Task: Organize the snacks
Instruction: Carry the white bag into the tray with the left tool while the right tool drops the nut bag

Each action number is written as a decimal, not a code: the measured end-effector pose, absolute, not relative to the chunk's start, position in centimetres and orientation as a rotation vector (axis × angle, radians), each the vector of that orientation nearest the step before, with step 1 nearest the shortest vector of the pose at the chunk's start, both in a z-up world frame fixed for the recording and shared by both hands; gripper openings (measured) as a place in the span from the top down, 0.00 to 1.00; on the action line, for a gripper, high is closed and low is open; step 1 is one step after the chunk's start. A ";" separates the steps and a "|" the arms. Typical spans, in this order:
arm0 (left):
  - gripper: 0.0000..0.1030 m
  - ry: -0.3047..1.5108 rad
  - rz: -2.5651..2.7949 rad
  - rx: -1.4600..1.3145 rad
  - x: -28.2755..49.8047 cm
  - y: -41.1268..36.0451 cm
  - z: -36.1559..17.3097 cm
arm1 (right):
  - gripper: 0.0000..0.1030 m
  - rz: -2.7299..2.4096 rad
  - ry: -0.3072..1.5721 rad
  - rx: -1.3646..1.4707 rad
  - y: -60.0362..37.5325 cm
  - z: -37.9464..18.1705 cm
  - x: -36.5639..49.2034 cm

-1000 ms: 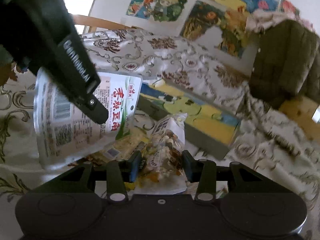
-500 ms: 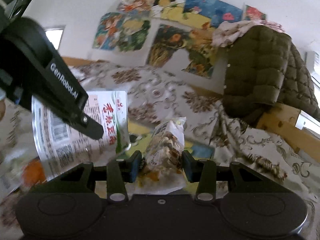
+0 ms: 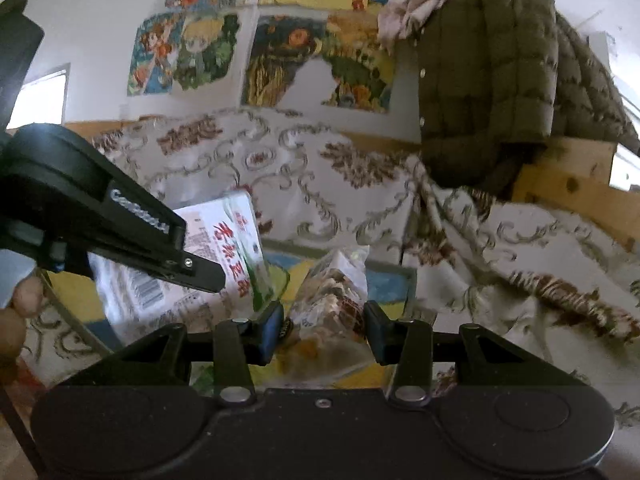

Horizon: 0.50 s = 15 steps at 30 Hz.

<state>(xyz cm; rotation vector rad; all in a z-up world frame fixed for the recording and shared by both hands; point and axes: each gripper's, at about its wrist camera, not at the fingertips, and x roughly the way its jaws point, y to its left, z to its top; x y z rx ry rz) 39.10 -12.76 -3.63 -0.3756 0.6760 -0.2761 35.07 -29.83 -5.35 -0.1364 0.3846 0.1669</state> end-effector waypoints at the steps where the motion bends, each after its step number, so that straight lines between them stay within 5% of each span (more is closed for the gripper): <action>1: 0.93 0.685 -0.275 -0.387 39.4 -12.6 -4.1 | 0.56 0.165 0.397 -0.137 -29.8 -5.8 35.3; 11: 0.86 0.716 -0.228 -0.376 40.6 -12.3 -5.3 | 0.55 0.147 0.488 -0.146 -29.7 -7.2 36.5; 14: 0.64 0.736 -0.150 -0.328 40.5 -12.4 -5.1 | 0.51 0.135 0.489 -0.149 -29.8 -7.1 36.3; 15: 0.47 0.739 -0.129 -0.318 40.4 -12.3 -5.1 | 0.47 0.132 0.490 -0.149 -29.9 -7.0 36.3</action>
